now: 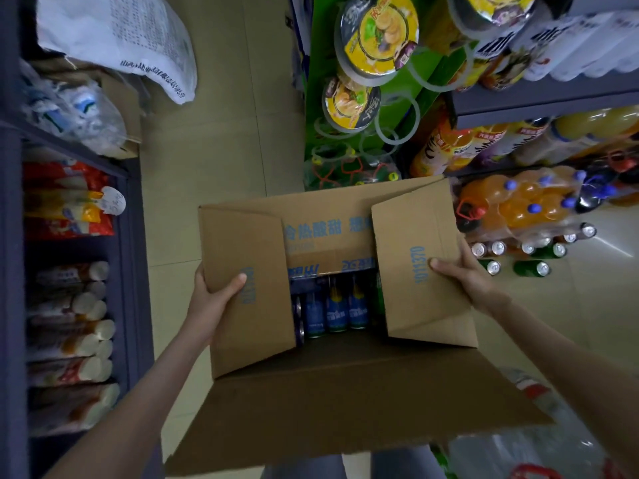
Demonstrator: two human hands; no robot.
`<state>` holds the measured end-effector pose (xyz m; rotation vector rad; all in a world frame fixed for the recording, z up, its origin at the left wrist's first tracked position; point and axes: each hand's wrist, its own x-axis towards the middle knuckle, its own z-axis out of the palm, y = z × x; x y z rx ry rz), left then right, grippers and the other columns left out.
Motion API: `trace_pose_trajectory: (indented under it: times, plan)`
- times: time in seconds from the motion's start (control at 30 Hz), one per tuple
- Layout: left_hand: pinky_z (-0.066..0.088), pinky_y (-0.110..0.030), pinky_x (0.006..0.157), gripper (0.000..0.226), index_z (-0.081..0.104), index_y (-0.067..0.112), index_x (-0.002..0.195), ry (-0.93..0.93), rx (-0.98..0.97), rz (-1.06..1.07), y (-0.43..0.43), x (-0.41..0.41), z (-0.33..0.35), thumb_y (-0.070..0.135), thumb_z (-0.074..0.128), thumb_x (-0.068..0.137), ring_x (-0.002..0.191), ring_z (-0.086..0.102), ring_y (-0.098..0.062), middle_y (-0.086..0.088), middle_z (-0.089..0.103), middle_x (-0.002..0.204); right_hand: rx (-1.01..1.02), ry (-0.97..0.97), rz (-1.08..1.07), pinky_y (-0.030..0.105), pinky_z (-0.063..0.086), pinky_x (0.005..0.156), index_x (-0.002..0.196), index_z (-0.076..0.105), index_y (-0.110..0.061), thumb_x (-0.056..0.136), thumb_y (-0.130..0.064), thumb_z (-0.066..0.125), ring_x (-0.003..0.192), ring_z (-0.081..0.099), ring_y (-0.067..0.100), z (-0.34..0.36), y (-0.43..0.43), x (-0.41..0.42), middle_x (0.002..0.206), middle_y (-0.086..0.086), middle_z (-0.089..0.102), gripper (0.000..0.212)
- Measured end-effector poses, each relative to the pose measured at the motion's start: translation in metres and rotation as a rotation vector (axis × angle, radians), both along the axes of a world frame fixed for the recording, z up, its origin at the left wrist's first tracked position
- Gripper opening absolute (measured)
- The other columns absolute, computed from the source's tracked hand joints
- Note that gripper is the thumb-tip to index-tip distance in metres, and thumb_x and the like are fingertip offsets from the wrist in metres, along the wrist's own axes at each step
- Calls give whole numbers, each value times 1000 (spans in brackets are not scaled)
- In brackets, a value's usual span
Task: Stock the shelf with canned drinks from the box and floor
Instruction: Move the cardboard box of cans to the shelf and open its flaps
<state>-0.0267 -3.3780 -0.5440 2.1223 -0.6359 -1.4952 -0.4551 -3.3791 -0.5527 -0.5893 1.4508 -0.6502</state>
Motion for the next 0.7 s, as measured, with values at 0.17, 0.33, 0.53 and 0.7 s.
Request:
trace_pose_trajectory:
  times: [0.17, 0.33, 0.53, 0.7]
  plan:
    - [33, -48, 110, 103, 2, 25, 151, -234, -3, -202, 3, -10, 18, 61, 63, 76, 136, 35, -27, -5, 28, 153, -312, 605, 375, 38, 22, 114, 151, -1, -23, 80, -16, 73, 143, 17, 17, 22, -10, 1, 155, -2, 17, 103]
    - [14, -51, 116, 65, -3, 39, 149, -772, -203, -594, 12, -60, 57, 48, 36, 97, 145, 3, -35, -10, -6, 159, -856, 1012, 1092, 56, 3, 115, 148, 27, -25, 90, -20, 56, 145, 5, 32, 62, -8, 46, 157, 7, 17, 65]
    - [-9, -52, 115, 54, 27, 29, 147, -992, -277, -1330, 18, -104, 93, 50, 30, 98, 147, 2, -20, -4, 15, 158, -993, 1164, 1441, 54, 17, 111, 88, 74, -8, 82, -30, 66, 117, 57, 31, 79, 13, 74, 101, 12, 71, 24]
    - [-12, -53, 112, 49, 40, 20, 141, -1193, -172, -1361, 28, -81, 114, 41, 36, 97, 146, 12, -16, -3, 36, 151, -968, 1328, 1202, 49, 26, 110, 81, 71, -9, 75, -24, 65, 85, 60, 28, 112, 19, 35, 77, 8, 66, 17]
